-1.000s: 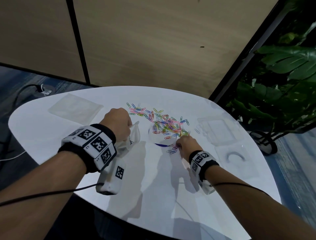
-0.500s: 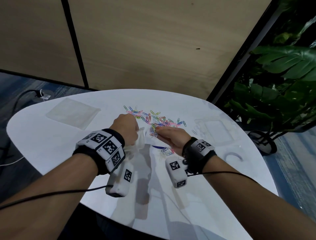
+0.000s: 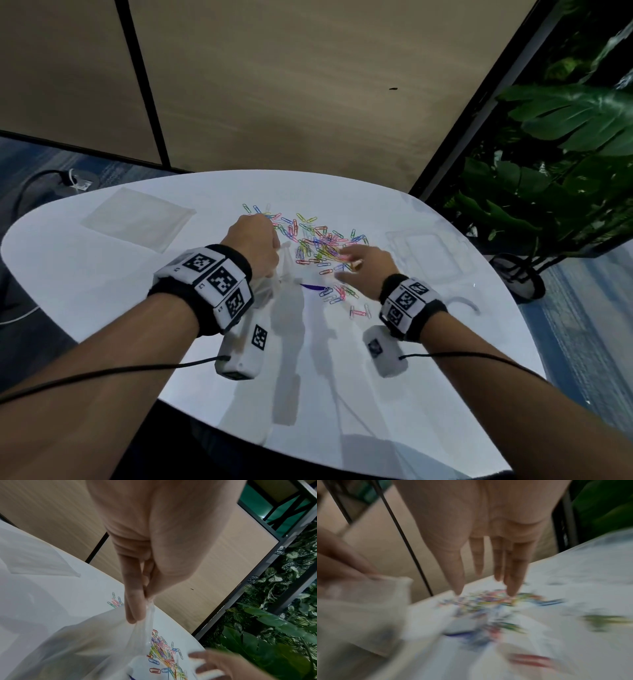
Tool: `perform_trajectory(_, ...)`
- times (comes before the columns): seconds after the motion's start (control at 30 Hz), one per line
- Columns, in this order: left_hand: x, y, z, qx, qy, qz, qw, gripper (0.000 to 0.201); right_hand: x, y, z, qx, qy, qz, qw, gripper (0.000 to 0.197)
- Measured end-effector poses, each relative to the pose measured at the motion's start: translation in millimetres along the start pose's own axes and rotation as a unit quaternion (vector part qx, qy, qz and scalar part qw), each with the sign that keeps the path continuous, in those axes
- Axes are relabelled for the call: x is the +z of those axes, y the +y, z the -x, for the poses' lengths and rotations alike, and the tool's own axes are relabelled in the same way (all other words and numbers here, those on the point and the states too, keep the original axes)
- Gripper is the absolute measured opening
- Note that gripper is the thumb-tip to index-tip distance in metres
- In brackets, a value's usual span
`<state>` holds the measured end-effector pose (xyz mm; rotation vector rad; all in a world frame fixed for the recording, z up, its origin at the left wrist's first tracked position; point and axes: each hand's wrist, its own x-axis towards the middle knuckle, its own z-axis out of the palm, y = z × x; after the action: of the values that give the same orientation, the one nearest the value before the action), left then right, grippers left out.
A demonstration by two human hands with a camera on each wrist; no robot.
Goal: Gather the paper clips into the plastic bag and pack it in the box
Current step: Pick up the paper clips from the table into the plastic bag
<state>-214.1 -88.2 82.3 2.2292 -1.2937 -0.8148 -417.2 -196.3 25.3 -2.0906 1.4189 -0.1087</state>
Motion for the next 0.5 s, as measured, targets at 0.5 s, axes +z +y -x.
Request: perform_trajectory(0.5,-18,-12,11,0.002,-0.002,-0.020,1.000,0.027,62,55,-18,0.072,0.024,0.042,0.996,0.077)
